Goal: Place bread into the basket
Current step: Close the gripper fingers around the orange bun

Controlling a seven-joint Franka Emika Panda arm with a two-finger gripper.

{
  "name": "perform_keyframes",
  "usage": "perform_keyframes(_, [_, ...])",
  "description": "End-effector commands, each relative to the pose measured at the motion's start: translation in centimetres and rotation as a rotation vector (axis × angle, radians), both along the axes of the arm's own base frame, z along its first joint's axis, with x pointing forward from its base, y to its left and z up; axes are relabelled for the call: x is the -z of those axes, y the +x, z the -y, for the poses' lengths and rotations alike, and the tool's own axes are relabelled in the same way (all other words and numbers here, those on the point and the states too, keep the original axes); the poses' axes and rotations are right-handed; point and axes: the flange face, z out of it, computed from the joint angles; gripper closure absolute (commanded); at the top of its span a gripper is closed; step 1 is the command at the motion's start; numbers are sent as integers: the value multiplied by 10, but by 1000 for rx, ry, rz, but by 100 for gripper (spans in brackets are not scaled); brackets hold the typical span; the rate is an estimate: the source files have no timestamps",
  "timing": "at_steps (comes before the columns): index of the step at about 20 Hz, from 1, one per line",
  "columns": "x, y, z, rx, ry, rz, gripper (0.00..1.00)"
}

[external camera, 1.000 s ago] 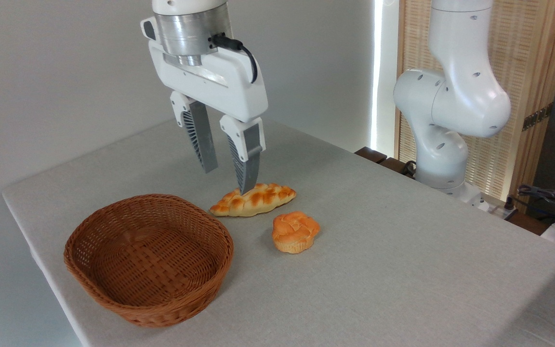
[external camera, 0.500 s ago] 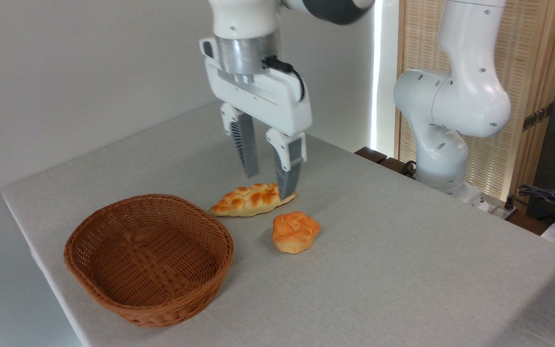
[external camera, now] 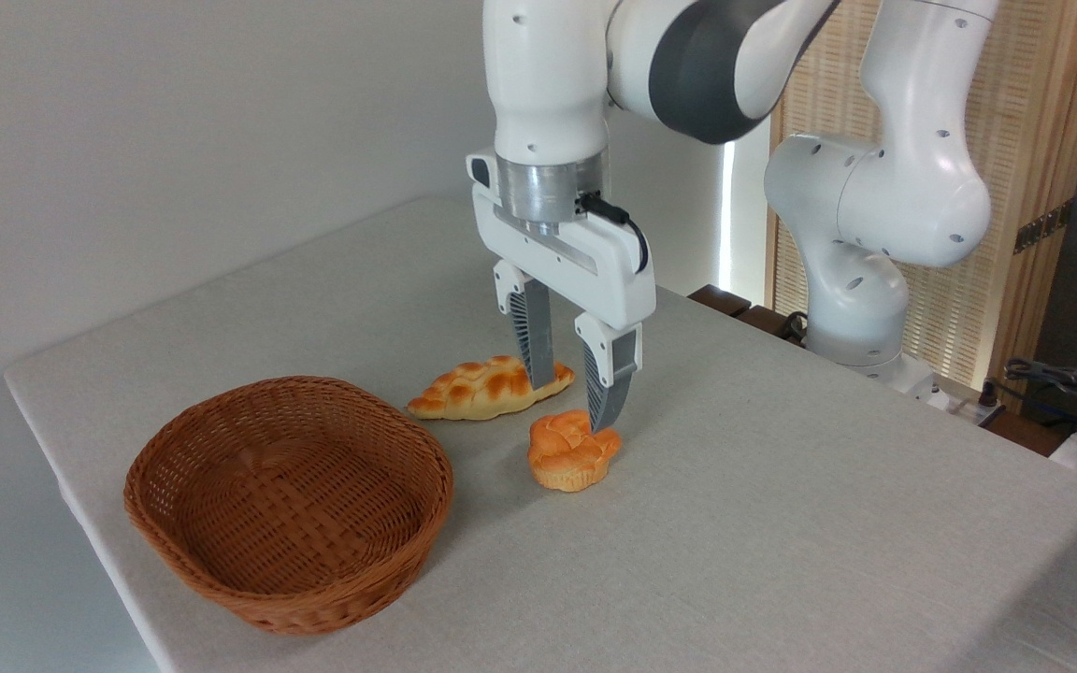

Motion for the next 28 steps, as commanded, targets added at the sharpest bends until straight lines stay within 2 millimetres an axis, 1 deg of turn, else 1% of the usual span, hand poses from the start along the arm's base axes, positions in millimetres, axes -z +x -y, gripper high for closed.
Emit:
perform_keyframes(1, [13, -7, -3, 64, 8, 21, 0])
perform_keyframes(4, [27, -10, -3, 66, 10, 29, 0])
perform_keyframes(10, [43, -11, -3, 65, 11, 40, 0])
perform_keyframes(12, [43, -10, -2, 66, 11, 51, 1])
perform_keyframes(14, [48, -9, -2, 63, 10, 46, 14])
perform_keyframes(15, [48, -9, -2, 63, 10, 44, 25])
perform_keyframes(16, [50, -9, -2, 63, 10, 40, 40])
perform_keyframes(17, [51, -9, -2, 65, 10, 38, 60])
perform_keyframes(18, [51, -8, -2, 65, 10, 37, 76])
perform_keyframes(19, [53, -8, -2, 65, 10, 34, 84])
perform_keyframes(20, [54, -8, -2, 66, 11, 31, 88])
perform_keyframes(28, [54, -8, -2, 67, 10, 29, 90])
